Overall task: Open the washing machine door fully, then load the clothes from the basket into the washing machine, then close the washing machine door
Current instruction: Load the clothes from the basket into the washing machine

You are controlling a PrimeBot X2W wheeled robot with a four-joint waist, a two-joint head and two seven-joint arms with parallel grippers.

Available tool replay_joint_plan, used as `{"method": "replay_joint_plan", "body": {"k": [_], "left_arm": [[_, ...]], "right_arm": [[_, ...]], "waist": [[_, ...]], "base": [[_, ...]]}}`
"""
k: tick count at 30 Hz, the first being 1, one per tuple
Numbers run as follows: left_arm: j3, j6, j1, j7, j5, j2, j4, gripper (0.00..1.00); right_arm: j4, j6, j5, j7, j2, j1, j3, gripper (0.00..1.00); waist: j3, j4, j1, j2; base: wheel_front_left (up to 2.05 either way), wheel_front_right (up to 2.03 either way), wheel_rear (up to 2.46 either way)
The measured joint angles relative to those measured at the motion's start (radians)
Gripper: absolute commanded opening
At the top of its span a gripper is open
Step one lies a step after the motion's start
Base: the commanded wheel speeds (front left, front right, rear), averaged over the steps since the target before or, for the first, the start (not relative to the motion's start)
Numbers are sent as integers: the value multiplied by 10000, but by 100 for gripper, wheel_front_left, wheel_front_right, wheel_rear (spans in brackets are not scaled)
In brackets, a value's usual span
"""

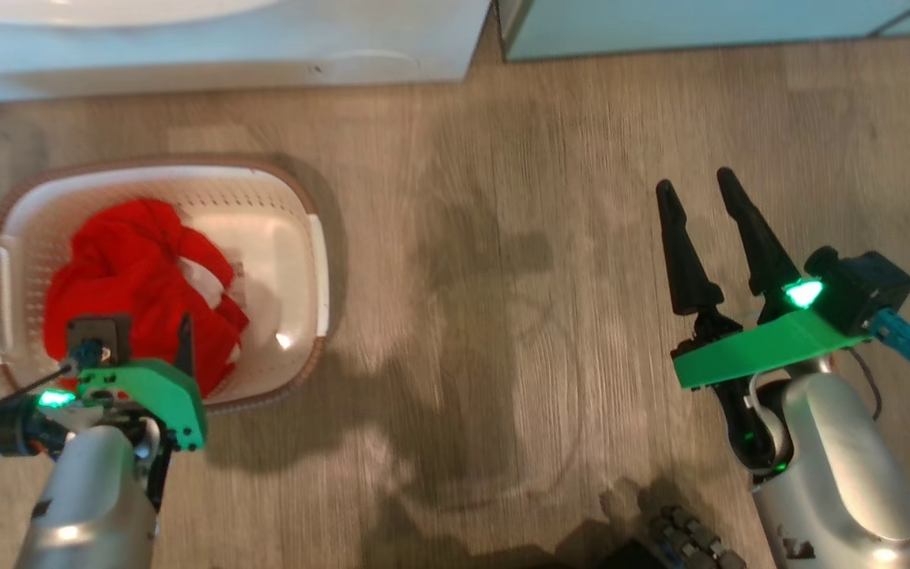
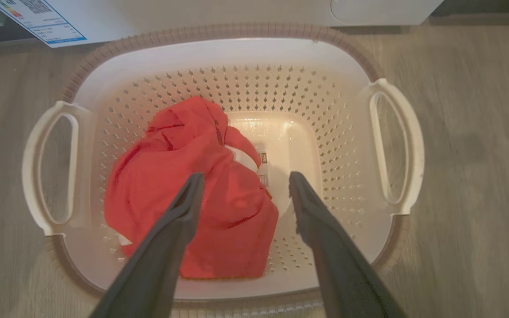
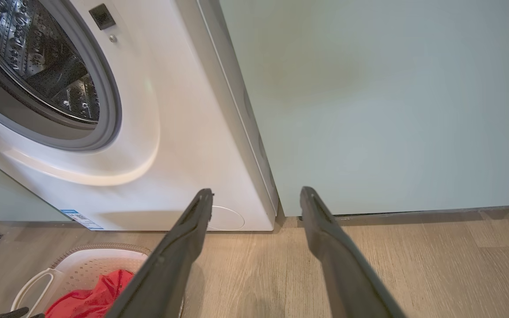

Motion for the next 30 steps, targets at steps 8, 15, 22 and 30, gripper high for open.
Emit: {"method": "replay_joint_plan", "body": {"k": [8,15,22,30], "left_arm": [[-535,63,-1732,192,541,581,2738,100],[-742,178,-2844,556,594,1197,3557,100],[-1037,422,-3443,1388,895,1755,3795,100],[-1058,596,-3964,1965,838,2286,3829,100]], "right_arm": [[-230,0,-58,-2,17,-237,-50,100],[-485,0,100,-17,42,-388,15,100],[-719,0,458,-29,75,-738,119,100],[-880,0,938,-29,84,-950,288,100]], "waist": [[1162,-452,0,0],[2141,-920,-1,0],[2921,-1292,0,0],[3588,-1549,-2,0]], "base": [[0,0,0],[0,0,0],[0,0,0],[0,0,0]]}}
